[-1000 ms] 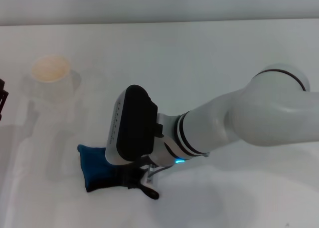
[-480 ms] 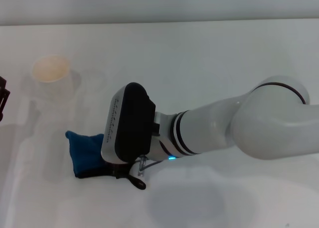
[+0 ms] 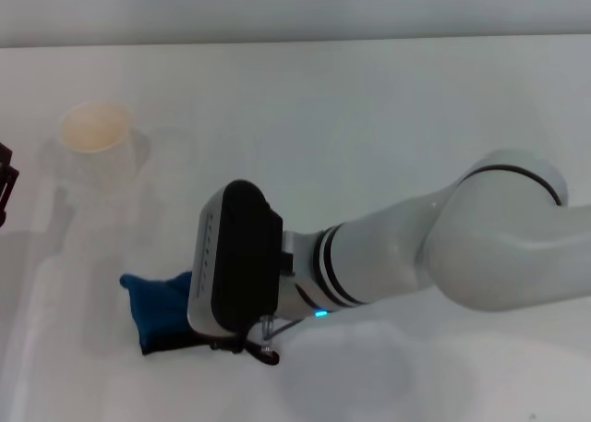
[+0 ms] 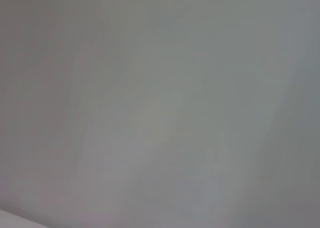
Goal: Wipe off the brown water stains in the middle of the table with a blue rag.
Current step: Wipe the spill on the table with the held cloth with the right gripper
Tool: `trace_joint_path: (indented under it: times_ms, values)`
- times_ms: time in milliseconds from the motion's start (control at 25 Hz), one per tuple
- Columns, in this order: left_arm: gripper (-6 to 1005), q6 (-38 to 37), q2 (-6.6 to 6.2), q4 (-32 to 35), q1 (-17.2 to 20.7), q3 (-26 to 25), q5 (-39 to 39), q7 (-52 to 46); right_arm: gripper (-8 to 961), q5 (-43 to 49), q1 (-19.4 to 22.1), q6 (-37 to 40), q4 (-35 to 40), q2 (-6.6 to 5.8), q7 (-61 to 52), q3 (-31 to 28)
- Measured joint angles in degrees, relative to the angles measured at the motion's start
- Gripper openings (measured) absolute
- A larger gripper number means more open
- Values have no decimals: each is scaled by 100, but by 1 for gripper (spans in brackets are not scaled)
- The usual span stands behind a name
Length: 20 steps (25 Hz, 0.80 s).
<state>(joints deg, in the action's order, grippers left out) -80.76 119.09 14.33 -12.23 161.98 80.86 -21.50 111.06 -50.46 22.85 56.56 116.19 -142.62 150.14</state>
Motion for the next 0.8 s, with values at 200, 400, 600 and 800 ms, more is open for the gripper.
trace_joint_path:
  times_ms: [200,400,600,800]
  values:
    - [880,-26,-5,7,-8,0,-9,-5,92,-27,31,129,166,0,5,63]
    - [879,-44,-9,-24,-18,3,-11,-126,92,-30,-7,257,271,1,31,86]
    - [879,-27,-9,-16,-39,9,-18,-143,92,-37,37,-3,155,0,32,145]
    - [880,-31,-4,10,3,9,-18,-144,92,-49,76,-461,-25,0,31,264]
